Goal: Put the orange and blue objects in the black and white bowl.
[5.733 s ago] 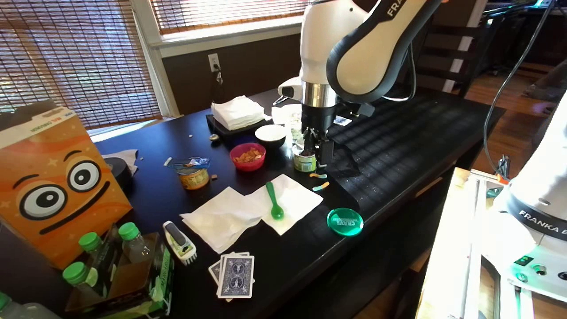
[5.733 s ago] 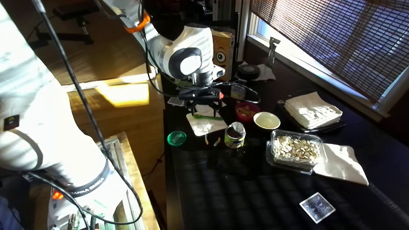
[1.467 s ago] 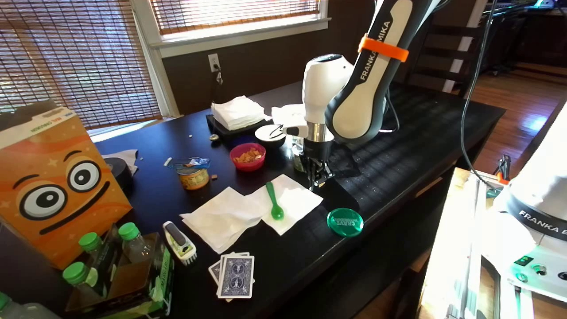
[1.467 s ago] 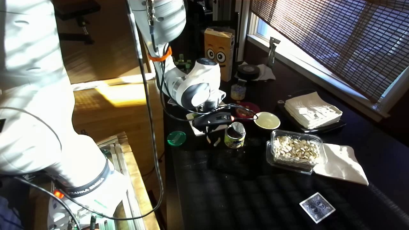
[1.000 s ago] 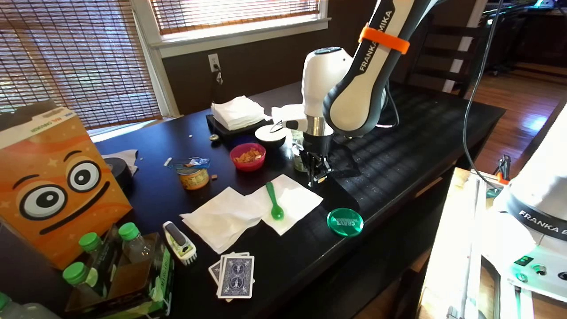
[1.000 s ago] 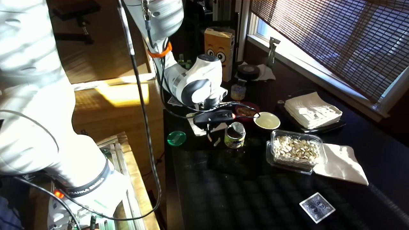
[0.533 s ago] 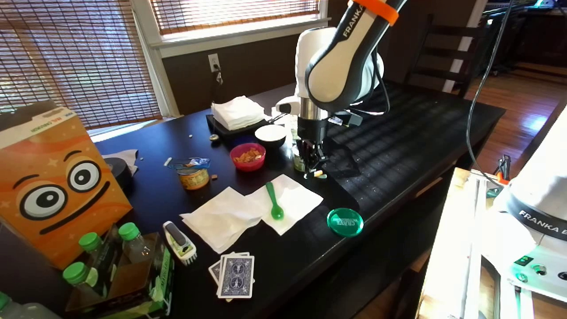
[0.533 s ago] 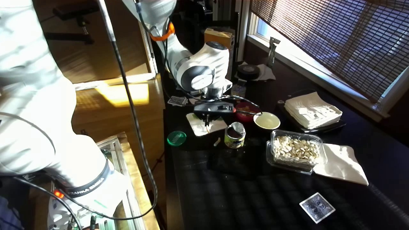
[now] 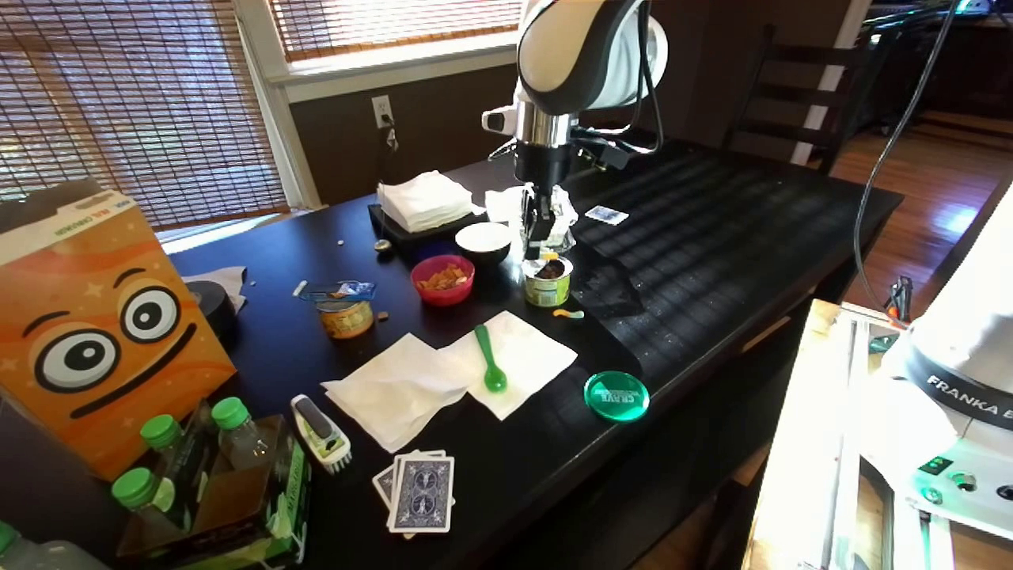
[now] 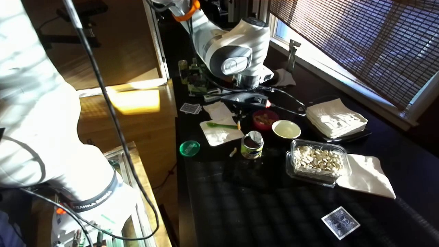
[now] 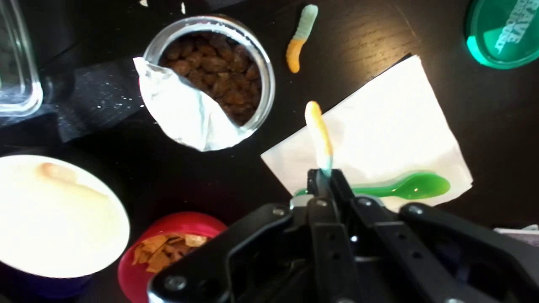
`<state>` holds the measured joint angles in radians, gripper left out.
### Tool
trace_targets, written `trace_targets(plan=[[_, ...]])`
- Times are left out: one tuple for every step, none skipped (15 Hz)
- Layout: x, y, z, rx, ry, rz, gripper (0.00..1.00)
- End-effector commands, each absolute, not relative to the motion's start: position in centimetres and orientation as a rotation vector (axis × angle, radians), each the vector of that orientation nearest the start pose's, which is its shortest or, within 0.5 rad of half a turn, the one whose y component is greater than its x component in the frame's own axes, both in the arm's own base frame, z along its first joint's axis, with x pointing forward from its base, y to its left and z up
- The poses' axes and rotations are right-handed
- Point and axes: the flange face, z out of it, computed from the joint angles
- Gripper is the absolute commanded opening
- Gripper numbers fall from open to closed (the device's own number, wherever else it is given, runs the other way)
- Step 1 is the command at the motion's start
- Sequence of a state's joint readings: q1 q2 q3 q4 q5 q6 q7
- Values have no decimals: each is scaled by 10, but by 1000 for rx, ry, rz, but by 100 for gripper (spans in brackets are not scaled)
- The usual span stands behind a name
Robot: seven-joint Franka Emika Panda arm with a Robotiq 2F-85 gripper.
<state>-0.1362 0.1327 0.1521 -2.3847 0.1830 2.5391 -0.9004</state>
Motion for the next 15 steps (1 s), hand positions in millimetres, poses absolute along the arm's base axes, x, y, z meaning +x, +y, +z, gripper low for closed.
trace_targets(plan=[[536,-7,285,-2870,-973,-143,4],[544,-10,289,-2890,-938,-160,4],[551,-13,292,-2902,-908,-177,4],[560,-15,294,-2914,-880,-197,4],[568,-17,296,-2916,-856,-220,4],[576,-20,298,-2930,-829,-240,4],[585,-24,298,-2937,-808,-259,4],[594,-27,297,-2948,-776,-276,4],[601,-30,297,-2956,-766,-288,4],[609,-32,296,-2974,-745,-290,3],[616,-35,294,-2987,-731,-291,3],[623,-37,292,-2996,-713,-291,3],[630,-40,288,-3007,-690,-284,3],[637,-43,284,-3015,-669,-285,3],[643,-47,280,-3029,-647,-281,3]])
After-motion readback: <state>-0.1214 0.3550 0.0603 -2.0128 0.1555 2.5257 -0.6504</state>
